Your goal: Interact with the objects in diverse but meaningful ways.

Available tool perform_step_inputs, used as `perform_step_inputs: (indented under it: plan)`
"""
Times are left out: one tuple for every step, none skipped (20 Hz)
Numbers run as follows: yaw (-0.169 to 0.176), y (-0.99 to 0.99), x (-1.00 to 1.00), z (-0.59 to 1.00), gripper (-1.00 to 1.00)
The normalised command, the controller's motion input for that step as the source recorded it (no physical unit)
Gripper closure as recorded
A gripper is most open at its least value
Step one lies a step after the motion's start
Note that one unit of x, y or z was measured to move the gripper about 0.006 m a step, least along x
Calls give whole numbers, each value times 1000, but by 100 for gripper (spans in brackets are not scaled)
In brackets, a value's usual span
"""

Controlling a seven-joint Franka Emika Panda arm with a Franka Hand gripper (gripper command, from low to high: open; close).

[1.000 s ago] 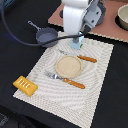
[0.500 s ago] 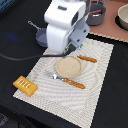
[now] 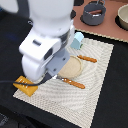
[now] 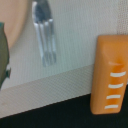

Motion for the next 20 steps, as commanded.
perform_step_inputs:
  plan:
    - [-9,-574,-720,-503,-100]
    - [0,-486,-789,-389,-100]
    - [0,-397,-791,-280,-100]
    - [0,-257,-754,-74,-100]
    - [0,-106,-740,0,-100]
    - [0,-43,-729,20,-100]
    - [0,-17,-749,46,-100]
    - [0,0,-746,69,-100]
    - [0,0,-769,94,-100]
    - [0,0,-754,97,-100]
    - [0,29,-769,114,-100]
    - [0,106,-734,137,-100]
    - [0,180,-709,169,-100]
    - [0,220,-683,197,-100]
    - [0,269,-629,220,-100]
    - [0,326,-566,274,-100]
    - [0,357,-494,291,-100]
    - [0,371,-449,286,-100]
    - [0,400,-406,260,-100]
    - [0,457,-360,203,-100]
